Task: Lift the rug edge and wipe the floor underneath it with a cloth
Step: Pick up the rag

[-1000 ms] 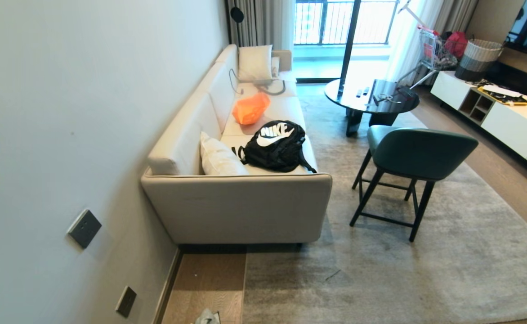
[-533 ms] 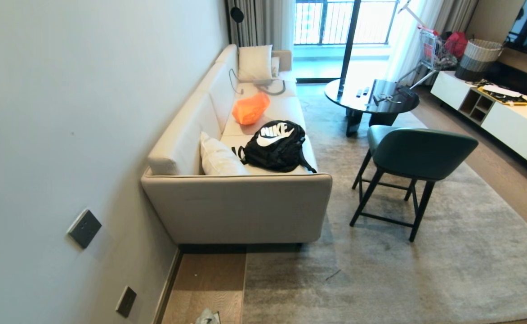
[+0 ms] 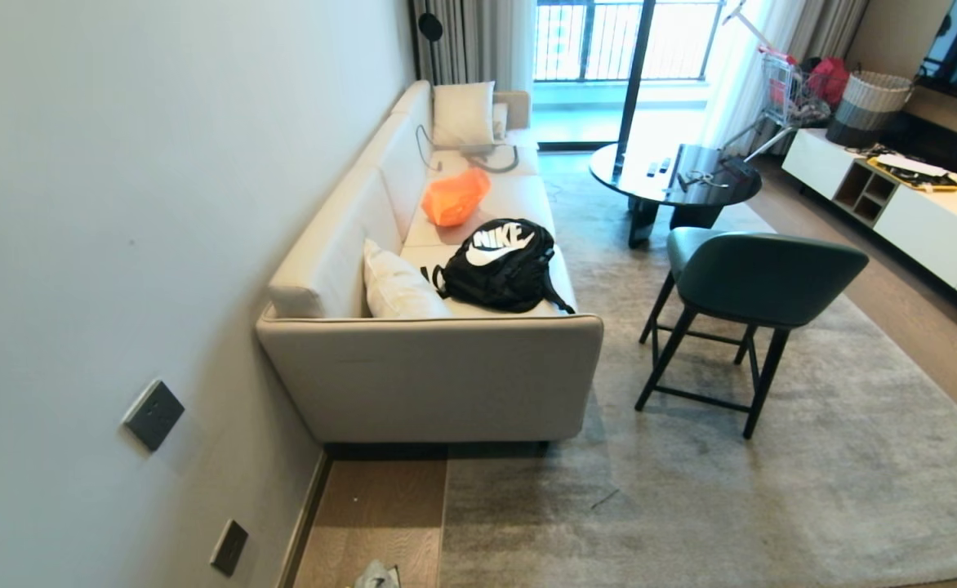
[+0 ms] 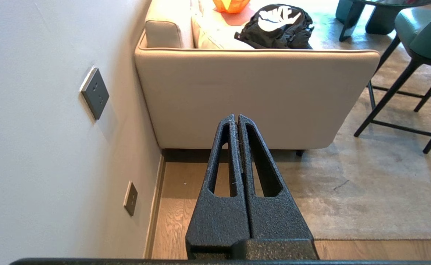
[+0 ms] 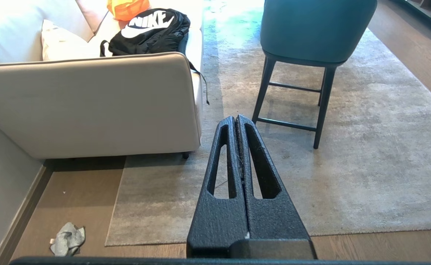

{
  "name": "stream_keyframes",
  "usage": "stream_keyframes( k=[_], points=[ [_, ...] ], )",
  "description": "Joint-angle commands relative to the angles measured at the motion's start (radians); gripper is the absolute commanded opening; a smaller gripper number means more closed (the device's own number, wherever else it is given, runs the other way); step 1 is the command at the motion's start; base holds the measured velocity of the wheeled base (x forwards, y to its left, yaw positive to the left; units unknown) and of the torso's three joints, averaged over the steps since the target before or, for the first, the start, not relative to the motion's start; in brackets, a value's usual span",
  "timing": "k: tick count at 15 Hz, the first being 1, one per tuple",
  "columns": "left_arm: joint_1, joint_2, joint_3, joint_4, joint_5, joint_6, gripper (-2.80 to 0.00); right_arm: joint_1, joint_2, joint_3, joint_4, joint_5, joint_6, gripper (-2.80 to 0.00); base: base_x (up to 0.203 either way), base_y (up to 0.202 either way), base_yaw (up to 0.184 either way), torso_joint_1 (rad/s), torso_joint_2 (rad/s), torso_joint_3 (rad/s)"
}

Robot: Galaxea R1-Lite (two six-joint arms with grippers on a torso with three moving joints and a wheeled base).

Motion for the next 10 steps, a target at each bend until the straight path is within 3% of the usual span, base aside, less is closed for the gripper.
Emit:
stream_keyframes(
  k=[1, 10],
  points=[
    [0.000, 0.000, 0.000, 0.000, 0.000, -0.001, -2.80, 0.000, 0.001, 0.000, 0.000, -0.001, 0.000, -2.80, 0.000, 0.000, 0.000, 0.000, 0.00, 0.000],
    [0.000, 0.000, 0.000, 0.000, 0.000, 0.001, -2.80, 0.000, 0.001, 0.000, 0.000, -0.001, 0.000, -2.80, 0.000, 0.000, 0.000, 0.000, 0.00, 0.000]
  ],
)
